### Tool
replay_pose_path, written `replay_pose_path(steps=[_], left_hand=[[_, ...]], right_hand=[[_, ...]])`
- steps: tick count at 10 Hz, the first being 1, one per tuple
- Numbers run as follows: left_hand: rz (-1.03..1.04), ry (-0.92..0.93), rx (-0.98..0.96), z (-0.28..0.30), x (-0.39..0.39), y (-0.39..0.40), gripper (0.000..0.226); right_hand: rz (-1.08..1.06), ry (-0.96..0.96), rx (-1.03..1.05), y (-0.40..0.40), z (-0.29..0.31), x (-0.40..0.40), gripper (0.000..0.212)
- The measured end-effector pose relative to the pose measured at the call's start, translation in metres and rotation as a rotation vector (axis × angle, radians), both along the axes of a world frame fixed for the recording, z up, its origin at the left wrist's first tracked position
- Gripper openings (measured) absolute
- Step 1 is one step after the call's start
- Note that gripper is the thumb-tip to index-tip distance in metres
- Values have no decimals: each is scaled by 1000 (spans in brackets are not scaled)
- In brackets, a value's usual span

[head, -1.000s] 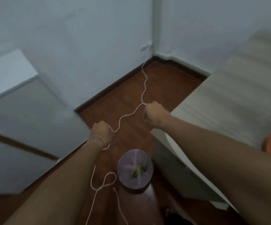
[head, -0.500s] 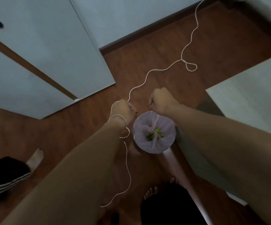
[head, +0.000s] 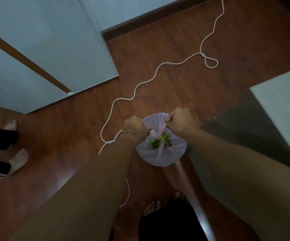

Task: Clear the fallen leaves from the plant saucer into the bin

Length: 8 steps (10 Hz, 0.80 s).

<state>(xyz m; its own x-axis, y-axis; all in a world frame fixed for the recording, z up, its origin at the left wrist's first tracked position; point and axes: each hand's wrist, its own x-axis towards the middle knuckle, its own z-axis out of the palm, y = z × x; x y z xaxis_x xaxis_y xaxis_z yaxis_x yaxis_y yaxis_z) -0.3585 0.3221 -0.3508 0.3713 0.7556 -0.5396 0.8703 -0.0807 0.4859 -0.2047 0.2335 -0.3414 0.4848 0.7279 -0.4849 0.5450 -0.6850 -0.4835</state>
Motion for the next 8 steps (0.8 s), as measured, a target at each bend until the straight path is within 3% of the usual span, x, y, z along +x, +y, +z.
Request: replay_pose_path(steps=[4,5,8], left_hand=[[-29,-43,-3,-15,-2,-2,20],[-76,-59,4,-14,-7,-4,16],[-116,-126,56,-1,-10,-13,16]], right_hand=[[104,36,9,3,-18,-16,24],[153,64,10,-3,-21,-19,15],[138,10,97,-16,-22,-22,20]])
